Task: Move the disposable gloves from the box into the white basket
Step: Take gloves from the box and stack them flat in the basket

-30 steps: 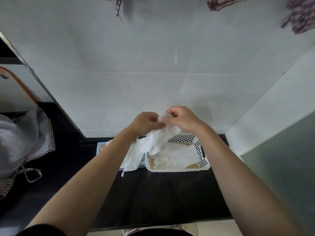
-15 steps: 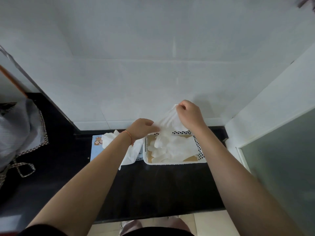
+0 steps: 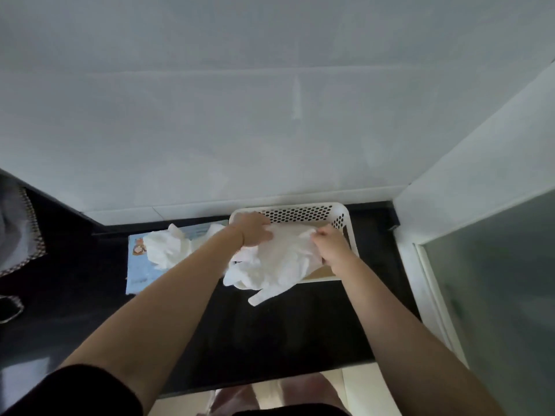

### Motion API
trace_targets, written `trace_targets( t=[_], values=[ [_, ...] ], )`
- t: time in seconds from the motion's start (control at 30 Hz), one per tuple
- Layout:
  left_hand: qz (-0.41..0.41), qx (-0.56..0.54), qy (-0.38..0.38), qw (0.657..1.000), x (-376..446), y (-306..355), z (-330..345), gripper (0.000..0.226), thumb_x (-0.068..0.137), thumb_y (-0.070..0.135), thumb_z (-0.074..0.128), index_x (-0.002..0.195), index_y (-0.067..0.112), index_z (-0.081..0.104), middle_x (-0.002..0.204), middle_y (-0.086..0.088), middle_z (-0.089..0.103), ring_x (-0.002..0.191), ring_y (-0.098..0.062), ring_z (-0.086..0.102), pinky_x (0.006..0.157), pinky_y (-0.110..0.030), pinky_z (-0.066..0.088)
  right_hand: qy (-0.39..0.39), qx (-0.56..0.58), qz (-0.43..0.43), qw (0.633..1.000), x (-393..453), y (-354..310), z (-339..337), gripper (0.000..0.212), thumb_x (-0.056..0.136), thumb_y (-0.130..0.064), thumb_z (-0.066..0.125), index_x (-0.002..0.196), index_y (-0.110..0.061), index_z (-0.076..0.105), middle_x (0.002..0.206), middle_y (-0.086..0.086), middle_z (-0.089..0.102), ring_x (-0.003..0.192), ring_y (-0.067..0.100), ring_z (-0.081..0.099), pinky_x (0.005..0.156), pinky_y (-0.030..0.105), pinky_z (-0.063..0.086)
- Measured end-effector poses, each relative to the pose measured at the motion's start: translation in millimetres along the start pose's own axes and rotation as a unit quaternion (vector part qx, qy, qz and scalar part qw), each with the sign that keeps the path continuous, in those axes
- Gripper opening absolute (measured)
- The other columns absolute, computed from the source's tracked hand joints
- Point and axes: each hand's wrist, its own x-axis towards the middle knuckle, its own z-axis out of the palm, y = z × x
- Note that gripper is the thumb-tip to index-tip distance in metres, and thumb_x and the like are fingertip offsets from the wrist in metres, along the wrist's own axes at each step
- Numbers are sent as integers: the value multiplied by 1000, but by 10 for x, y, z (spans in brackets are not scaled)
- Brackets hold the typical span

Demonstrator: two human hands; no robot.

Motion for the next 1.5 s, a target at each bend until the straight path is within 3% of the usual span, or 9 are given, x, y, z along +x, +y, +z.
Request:
trace_targets(
  t=[0.13,0.3,0.5,0.73,0.8,0.97,1.27,1.37,1.5],
  values=[
    [3,11,25,1000,243,145,293,41,101,33,43,140,23,51,146,-3,49,132,-24,47,106,-32,38,10,-60,-28,998,182,218,-65,30,100,-18,45,129,-17,56,109,0,57,90,15,56,67,25,47],
    [12,72,87,993,463,262,392,31,101,34,38,122,26,59,119,-3,65,106,-27,61,80,-33,47,49,-81,-79,992,348,330,-100,14,98,-16,48,110,-23,50,92,-6,56,79,12,59,67,27,49],
    [35,134,99,986,519,270,517,32,98,33,45,128,21,51,121,-5,60,109,-28,59,83,-37,49,103,-132,-127,978,352,377,-68,11,100,-12,47,105,-18,40,82,-6,52,74,11,59,70,34,54],
    [89,180,275,940,257,141,637,22,71,-1,66,91,7,61,87,-14,59,76,-35,59,58,-37,44,114,-241,-214,940,441,423,-31,20,96,-3,42,91,-21,50,86,-4,57,76,17,58,63,33,48],
    [50,153,231,960,141,133,648,9,85,14,61,92,10,61,92,-9,58,84,-30,59,63,-37,47,92,-255,-215,938,475,418,-27,18,98,-9,45,100,-19,59,102,-5,59,84,11,58,67,25,44],
    [-38,157,163,973,19,9,691,24,92,29,50,107,17,65,113,-3,61,107,-24,57,82,-35,48,34,-334,-192,922,432,368,-42,36,95,-5,51,129,-14,55,133,7,46,100,20,57,80,28,47],
    [-117,177,44,976,25,86,668,26,96,19,44,112,14,64,109,-5,67,100,-24,63,71,-32,43,71,-507,-234,827,388,327,-104,27,94,-4,53,121,-4,56,131,12,44,96,17,59,85,28,53],
    [-111,244,59,962,21,155,638,25,96,14,45,112,12,63,107,-5,67,98,-24,65,70,-32,45,77,-539,-247,802,383,330,-100,28,96,-7,50,123,-1,55,129,14,44,97,18,57,84,27,50],
    [-14,195,131,972,79,243,716,28,98,24,42,123,13,48,112,-10,58,87,-30,62,63,-34,43,91,-560,-249,785,386,331,-80,25,96,-9,51,120,-2,55,127,13,44,94,17,55,80,26,48]
  ],
)
